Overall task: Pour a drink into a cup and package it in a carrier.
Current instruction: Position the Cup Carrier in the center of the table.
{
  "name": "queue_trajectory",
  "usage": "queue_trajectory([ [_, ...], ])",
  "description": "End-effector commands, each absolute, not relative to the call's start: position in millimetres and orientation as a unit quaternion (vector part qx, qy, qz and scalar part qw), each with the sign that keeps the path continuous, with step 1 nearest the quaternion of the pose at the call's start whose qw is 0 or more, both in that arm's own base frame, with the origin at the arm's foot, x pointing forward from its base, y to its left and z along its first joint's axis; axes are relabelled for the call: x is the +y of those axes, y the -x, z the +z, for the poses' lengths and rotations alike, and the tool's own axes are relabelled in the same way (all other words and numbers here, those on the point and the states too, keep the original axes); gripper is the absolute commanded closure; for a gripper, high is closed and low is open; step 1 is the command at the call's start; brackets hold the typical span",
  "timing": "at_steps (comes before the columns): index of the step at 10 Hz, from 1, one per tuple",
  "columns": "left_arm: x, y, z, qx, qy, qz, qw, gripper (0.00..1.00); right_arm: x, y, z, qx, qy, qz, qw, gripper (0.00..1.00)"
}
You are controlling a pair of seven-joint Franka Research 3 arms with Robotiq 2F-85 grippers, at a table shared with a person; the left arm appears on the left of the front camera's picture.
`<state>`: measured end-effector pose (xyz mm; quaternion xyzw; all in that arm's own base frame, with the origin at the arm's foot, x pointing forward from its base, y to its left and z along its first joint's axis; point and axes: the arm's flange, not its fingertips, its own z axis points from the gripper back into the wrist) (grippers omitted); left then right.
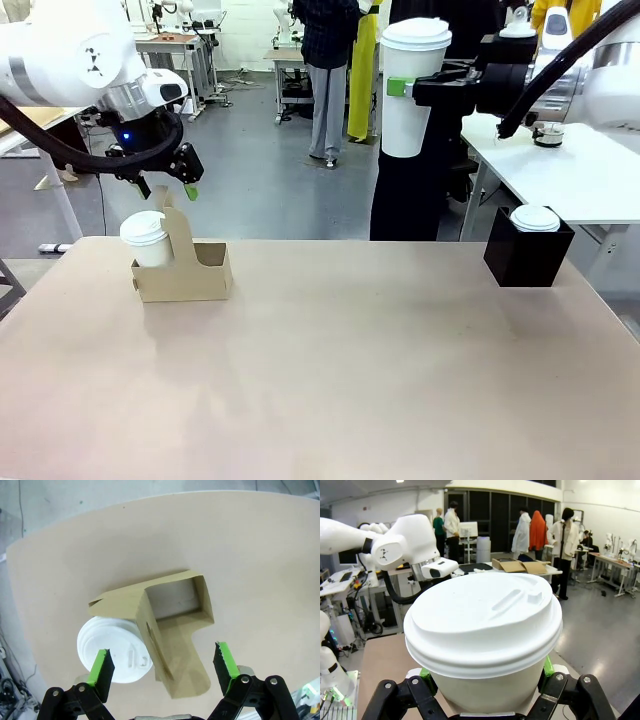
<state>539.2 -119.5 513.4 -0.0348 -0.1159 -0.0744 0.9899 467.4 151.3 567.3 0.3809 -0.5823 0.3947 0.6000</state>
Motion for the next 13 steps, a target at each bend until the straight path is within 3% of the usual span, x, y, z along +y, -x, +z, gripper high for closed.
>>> queue_trajectory([
  [1, -119.7, -551.6, 513.9, -0.109, 0.026, -0.039, 0.993, 0.00, 152.7, -466.9, 571.9, -0.587, -0.378, 0.396, 0.597, 0.13],
  [4, -120.9, -557.9, 507.8, -0.104, 0.012, -0.019, 0.994, 0.00, 152.7, -466.9, 571.9, -0.587, -0.378, 0.396, 0.597, 0.13],
  [5, -120.6, -557.6, 506.7, -0.110, 0.007, -0.017, 0.994, 0.56, 152.7, -466.9, 571.9, -0.587, -0.378, 0.396, 0.597, 0.13],
  [6, -120.9, -558.5, 507.6, -0.106, 0.007, -0.018, 0.994, 0.57, 152.7, -466.9, 571.9, -0.587, -0.378, 0.396, 0.597, 0.13],
  [7, -121.1, -557.9, 506.2, -0.105, 0.005, -0.017, 0.994, 1.00, 152.7, -466.9, 571.9, -0.587, -0.378, 0.396, 0.597, 0.13],
  [8, -121.6, -557.6, 505.4, -0.099, 0.005, -0.016, 0.995, 1.00, 152.7, -466.9, 571.9, -0.587, -0.378, 0.396, 0.597, 0.13],
  [9, -121.8, -557.9, 505.0, -0.096, 0.005, -0.014, 0.995, 0.73, 152.7, -466.9, 571.9, -0.587, -0.378, 0.396, 0.597, 0.13],
  [10, -121.9, -557.4, 504.8, -0.093, 0.003, -0.010, 0.996, 0.83, 152.7, -466.9, 571.9, -0.587, -0.378, 0.396, 0.597, 0.13],
  [11, -121.4, -556.8, 504.8, -0.090, 0.004, -0.007, 0.996, 1.00, 152.7, -466.9, 571.9, -0.587, -0.378, 0.396, 0.597, 0.13],
  [13, -121.8, -557.6, 504.4, -0.083, 0.009, -0.007, 0.997, 1.00, 152.7, -466.9, 571.9, -0.587, -0.378, 0.396, 0.597, 0.13],
])
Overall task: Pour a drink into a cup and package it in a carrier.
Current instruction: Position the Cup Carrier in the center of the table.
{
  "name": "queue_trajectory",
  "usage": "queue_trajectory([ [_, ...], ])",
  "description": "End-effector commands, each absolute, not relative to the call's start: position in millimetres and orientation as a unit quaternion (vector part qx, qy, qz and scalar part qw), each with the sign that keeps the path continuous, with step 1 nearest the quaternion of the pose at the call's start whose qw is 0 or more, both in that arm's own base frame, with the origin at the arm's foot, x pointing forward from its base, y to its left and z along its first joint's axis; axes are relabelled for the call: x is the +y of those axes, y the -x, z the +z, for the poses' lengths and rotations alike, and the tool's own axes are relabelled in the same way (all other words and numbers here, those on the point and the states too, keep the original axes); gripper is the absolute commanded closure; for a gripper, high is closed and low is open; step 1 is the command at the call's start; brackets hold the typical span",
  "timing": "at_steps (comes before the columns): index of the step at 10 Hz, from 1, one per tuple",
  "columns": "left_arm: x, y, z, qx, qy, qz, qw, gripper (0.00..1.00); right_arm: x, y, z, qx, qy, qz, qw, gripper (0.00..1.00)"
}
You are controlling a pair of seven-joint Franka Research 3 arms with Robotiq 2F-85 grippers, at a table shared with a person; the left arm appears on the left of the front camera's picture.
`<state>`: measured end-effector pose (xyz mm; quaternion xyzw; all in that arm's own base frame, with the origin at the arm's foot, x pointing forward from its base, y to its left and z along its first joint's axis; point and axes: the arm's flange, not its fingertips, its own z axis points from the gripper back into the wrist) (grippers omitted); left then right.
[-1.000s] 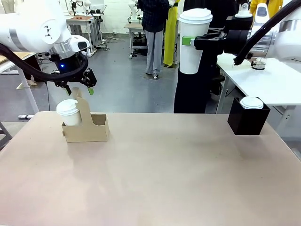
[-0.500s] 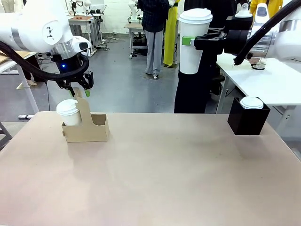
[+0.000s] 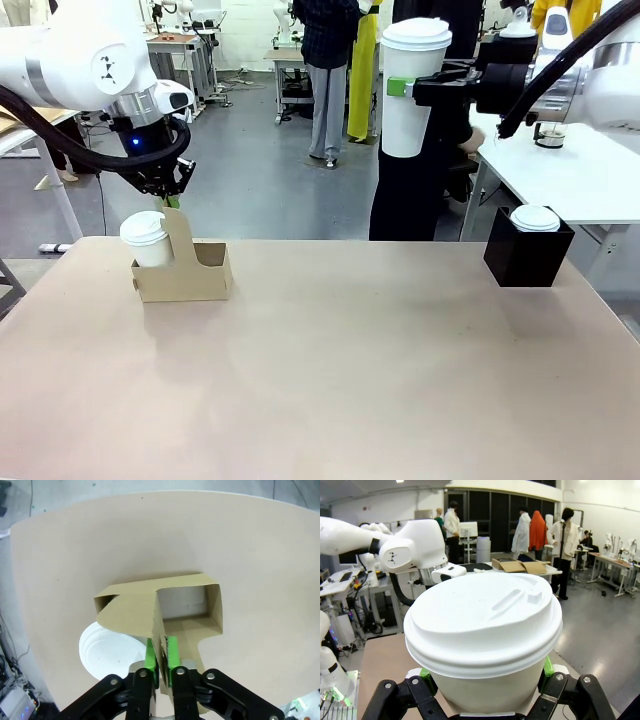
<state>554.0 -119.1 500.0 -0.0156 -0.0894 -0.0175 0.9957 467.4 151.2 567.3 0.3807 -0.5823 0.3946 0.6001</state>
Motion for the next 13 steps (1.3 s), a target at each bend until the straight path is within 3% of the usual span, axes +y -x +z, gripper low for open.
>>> queue_trajectory([
  [1, -122, -557, 503, -0.081, 0.008, -0.007, 0.997, 1.00, 153, -467, 572, -0.587, -0.378, 0.396, 0.597, 0.13],
  [3, -117, -560, 502, -0.041, 0.037, 0.015, 0.998, 1.00, 153, -467, 572, -0.587, -0.378, 0.396, 0.597, 0.13],
  [4, -119, -554, 500, -0.086, 0.018, -0.014, 0.996, 1.00, 153, -467, 572, -0.587, -0.378, 0.396, 0.597, 0.13],
  [9, -120, -554, 501, -0.078, 0.022, -0.010, 0.997, 0.98, 153, -467, 572, -0.587, -0.378, 0.396, 0.597, 0.13],
  [13, -172, -494, 569, -0.062, -0.021, 0.035, 0.997, 0.98, 153, -467, 572, -0.587, -0.378, 0.396, 0.597, 0.13],
])
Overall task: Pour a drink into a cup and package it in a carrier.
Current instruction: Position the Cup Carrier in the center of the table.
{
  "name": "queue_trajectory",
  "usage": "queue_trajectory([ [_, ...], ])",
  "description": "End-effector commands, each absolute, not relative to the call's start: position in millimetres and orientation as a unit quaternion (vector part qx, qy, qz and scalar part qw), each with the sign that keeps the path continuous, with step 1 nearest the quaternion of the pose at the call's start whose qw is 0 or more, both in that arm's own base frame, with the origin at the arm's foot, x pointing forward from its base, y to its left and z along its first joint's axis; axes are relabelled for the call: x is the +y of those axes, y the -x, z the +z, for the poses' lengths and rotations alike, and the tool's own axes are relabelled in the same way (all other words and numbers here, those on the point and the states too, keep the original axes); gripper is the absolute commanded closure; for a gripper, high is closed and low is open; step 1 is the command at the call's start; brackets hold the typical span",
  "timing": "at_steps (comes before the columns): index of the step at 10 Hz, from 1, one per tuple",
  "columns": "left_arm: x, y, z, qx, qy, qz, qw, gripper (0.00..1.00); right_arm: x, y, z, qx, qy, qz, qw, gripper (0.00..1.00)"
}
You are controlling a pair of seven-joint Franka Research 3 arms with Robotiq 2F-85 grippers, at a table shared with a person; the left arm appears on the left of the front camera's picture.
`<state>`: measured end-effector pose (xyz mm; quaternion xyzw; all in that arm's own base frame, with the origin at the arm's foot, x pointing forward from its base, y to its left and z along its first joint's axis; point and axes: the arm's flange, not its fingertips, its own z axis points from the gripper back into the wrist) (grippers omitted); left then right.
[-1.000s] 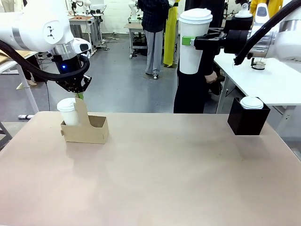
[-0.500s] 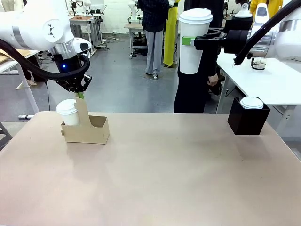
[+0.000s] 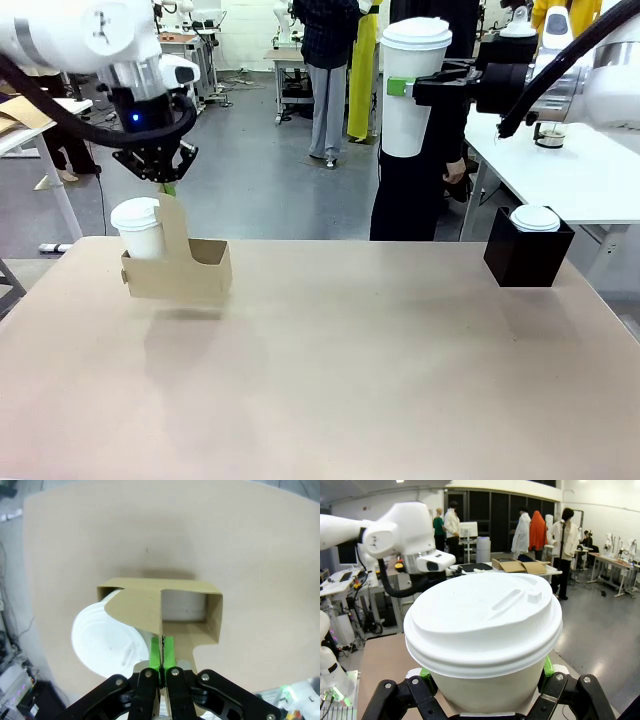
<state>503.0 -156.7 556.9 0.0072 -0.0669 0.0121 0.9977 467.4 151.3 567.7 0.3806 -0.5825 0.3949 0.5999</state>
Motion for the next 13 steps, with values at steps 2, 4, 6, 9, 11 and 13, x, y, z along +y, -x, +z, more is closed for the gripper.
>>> queue_trajectory([
  [2, -226, -459, 581, -0.071, -0.015, 0.039, 0.997, 0.98, 153, -467, 572, -0.587, -0.378, 0.396, 0.597, 0.13],
  [4, -283, -437, 580, -0.062, -0.010, 0.035, 0.997, 0.98, 153, -467, 572, -0.587, -0.378, 0.396, 0.597, 0.13],
  [6, -339, -423, 563, -0.081, -0.011, 0.034, 0.996, 0.98, 153, -467, 572, -0.587, -0.378, 0.396, 0.597, 0.13],
  [9, -398, -415, 544, -0.083, -0.010, 0.006, 0.996, 0.98, 153, -467, 572, -0.587, -0.378, 0.396, 0.597, 0.13],
  [11, -421, -405, 532, -0.103, -0.010, 0.019, 0.994, 0.98, 153, -467, 572, -0.587, -0.378, 0.396, 0.597, 0.13],
  [13, -432, -395, 521, -0.118, -0.012, 0.020, 0.993, 0.98, 153, -467, 572, -0.587, -0.378, 0.396, 0.597, 0.13],
])
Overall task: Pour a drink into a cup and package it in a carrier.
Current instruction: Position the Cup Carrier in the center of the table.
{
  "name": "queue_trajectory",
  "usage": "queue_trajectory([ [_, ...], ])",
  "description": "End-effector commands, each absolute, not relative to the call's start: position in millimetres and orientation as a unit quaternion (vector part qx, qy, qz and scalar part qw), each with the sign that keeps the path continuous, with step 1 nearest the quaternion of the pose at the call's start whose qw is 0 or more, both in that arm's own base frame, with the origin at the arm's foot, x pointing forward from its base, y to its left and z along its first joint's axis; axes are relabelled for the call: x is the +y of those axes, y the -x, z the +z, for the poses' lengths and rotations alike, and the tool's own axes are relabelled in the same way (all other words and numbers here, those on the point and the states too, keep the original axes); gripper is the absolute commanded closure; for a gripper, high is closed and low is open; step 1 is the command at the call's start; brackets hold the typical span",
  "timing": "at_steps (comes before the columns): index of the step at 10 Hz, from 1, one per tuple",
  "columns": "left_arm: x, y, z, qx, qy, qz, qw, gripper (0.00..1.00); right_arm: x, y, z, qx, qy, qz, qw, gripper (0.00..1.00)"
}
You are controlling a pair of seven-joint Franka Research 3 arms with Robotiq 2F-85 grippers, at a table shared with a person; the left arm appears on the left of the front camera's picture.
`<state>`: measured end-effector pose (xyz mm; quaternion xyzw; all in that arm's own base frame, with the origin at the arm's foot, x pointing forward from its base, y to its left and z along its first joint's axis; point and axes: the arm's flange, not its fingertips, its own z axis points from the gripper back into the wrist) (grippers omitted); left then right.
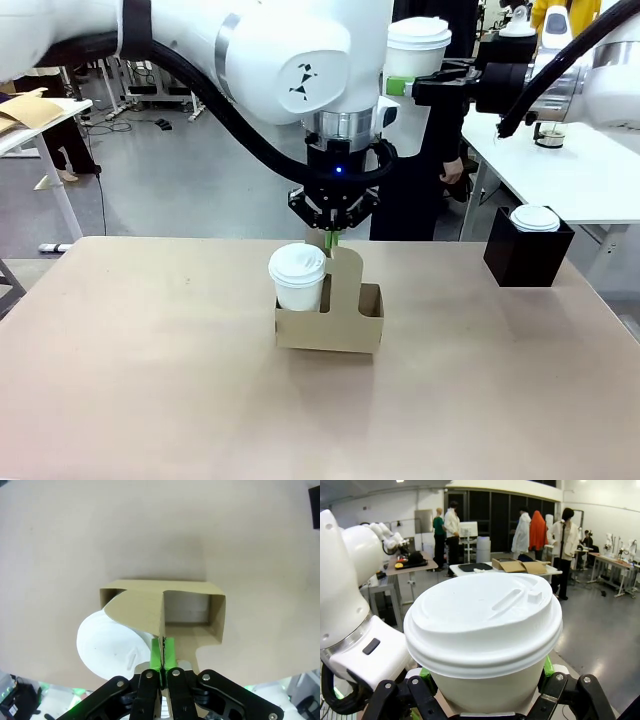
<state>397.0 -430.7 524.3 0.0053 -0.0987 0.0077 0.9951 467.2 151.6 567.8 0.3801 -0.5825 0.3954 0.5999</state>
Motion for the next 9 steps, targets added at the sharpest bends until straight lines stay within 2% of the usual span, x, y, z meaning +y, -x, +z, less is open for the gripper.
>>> queue_trajectory([
  [1, -433, -393, 517, -0.115, -0.016, 0.017, 0.993, 0.98, 153, -467, 572, -0.587, -0.378, 0.396, 0.597, 0.13],
  [9, -417, -397, 479, -0.085, 0.015, 0.023, 0.996, 0.98, 153, -467, 572, -0.587, -0.378, 0.396, 0.597, 0.13],
])
